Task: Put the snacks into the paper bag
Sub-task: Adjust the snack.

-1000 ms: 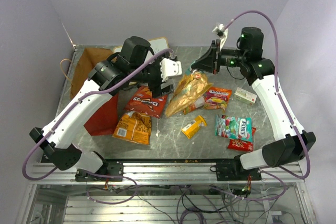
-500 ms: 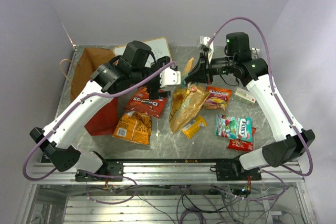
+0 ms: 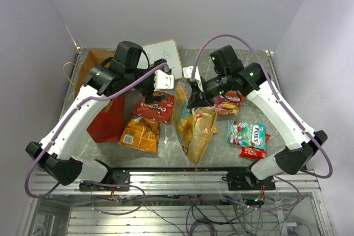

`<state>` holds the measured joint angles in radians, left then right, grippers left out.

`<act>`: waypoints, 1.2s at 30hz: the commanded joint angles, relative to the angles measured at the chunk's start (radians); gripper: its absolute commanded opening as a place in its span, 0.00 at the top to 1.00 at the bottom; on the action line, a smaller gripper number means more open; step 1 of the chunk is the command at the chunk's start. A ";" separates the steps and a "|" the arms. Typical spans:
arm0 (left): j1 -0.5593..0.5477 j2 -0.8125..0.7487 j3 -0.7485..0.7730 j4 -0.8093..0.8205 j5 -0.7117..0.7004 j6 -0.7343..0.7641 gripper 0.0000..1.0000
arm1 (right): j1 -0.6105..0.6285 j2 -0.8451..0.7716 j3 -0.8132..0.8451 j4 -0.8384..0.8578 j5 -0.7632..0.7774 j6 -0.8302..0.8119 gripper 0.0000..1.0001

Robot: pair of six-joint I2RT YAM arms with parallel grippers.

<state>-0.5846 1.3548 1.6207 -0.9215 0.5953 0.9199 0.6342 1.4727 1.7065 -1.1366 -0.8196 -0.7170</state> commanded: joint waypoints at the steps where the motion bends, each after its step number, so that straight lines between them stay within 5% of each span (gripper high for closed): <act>1: 0.004 0.029 0.019 -0.052 0.220 0.116 0.07 | 0.056 -0.034 0.065 -0.044 0.075 -0.060 1.00; 20: 0.014 0.281 0.158 -0.194 0.582 0.335 0.07 | 0.178 -0.107 0.024 -0.028 0.294 -0.090 1.00; 27: 0.039 0.250 0.034 -0.066 0.622 0.297 0.07 | 0.179 -0.136 0.029 -0.039 0.276 -0.134 1.00; 36: 0.039 0.472 0.266 -0.269 0.730 0.471 0.07 | 0.179 -0.130 0.006 -0.056 0.267 -0.193 1.00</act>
<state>-0.5495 1.7557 1.7851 -1.0920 1.2076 1.2751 0.8093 1.3567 1.7161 -1.2060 -0.5350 -0.8646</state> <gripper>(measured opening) 0.934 0.010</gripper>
